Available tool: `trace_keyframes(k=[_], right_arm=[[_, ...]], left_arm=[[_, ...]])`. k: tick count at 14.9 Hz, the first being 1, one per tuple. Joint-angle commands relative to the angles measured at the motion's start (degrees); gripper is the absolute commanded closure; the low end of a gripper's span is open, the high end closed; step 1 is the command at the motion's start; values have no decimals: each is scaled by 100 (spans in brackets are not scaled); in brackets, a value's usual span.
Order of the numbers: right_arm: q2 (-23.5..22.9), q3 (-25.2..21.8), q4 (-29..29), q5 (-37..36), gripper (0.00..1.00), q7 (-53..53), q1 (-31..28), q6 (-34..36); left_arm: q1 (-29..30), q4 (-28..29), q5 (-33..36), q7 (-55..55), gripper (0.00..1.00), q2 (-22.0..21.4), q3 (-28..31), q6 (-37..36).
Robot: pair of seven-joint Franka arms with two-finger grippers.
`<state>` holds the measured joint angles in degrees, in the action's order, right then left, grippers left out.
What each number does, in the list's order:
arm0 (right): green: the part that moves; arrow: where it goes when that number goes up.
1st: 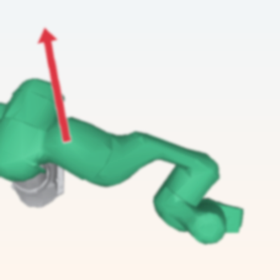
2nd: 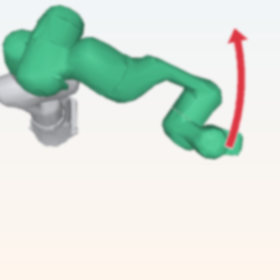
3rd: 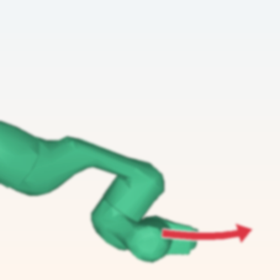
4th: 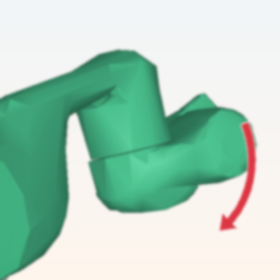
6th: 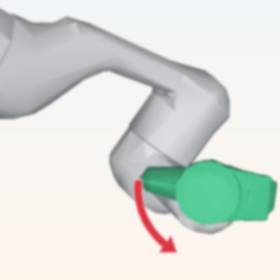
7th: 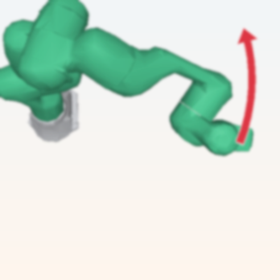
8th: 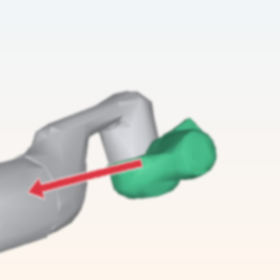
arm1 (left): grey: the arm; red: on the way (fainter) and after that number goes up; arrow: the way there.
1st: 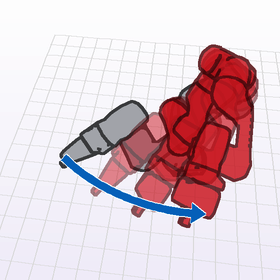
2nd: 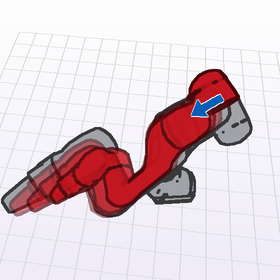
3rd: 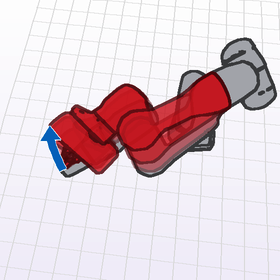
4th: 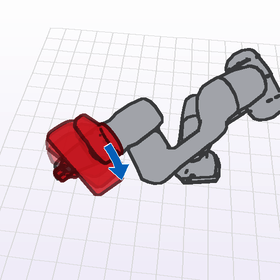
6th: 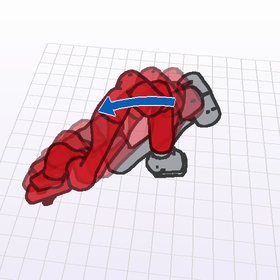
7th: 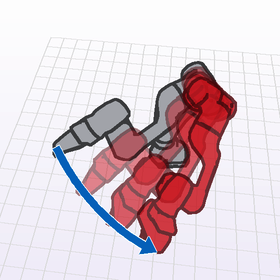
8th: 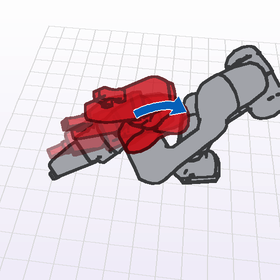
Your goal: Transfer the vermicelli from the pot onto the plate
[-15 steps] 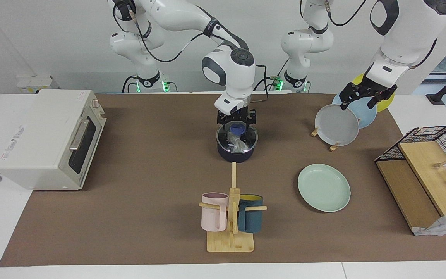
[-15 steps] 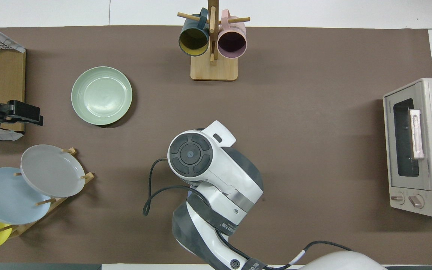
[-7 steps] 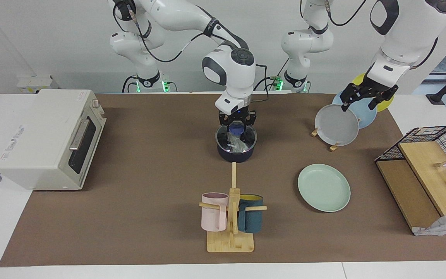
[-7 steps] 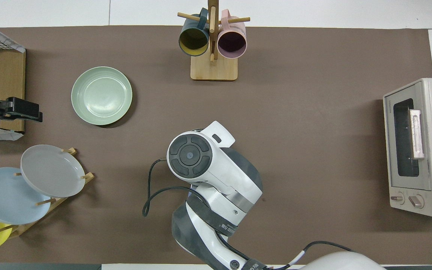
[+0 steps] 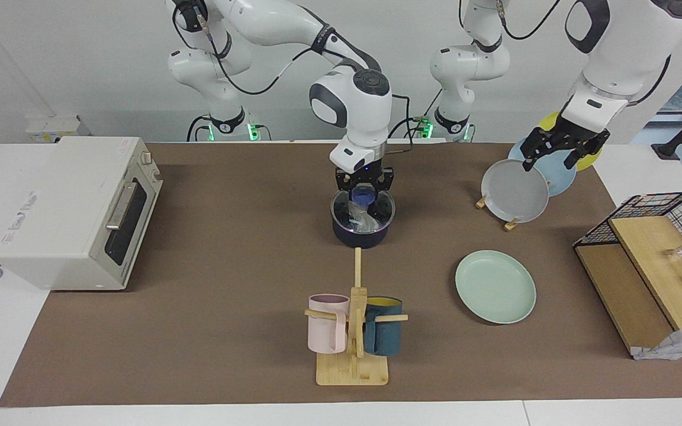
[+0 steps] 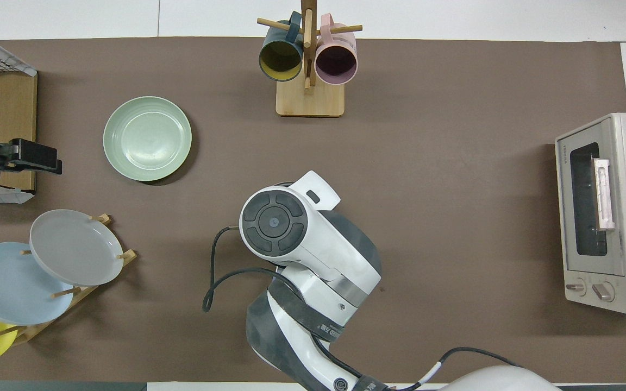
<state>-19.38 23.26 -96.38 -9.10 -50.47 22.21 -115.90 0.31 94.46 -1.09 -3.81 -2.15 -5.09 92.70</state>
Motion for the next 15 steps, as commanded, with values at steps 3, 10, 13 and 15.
trace_keyframes(k=[3,10,13,15], right_arm=[[22,30,655,-163,36,370,-94,734],[294,12,797,-66,36,1959,-998,1315],[338,21,762,-48,36,2899,-1534,1420],[339,21,744,-48,36,3454,-1842,1447]], left_arm=[[-118,54,65,-41,0,-66,-44,81],[-1022,274,-32,-794,0,-128,-62,81],[-1786,615,-75,-1690,0,-84,-62,509],[-2313,1072,-268,-2288,0,-40,-62,1098]])
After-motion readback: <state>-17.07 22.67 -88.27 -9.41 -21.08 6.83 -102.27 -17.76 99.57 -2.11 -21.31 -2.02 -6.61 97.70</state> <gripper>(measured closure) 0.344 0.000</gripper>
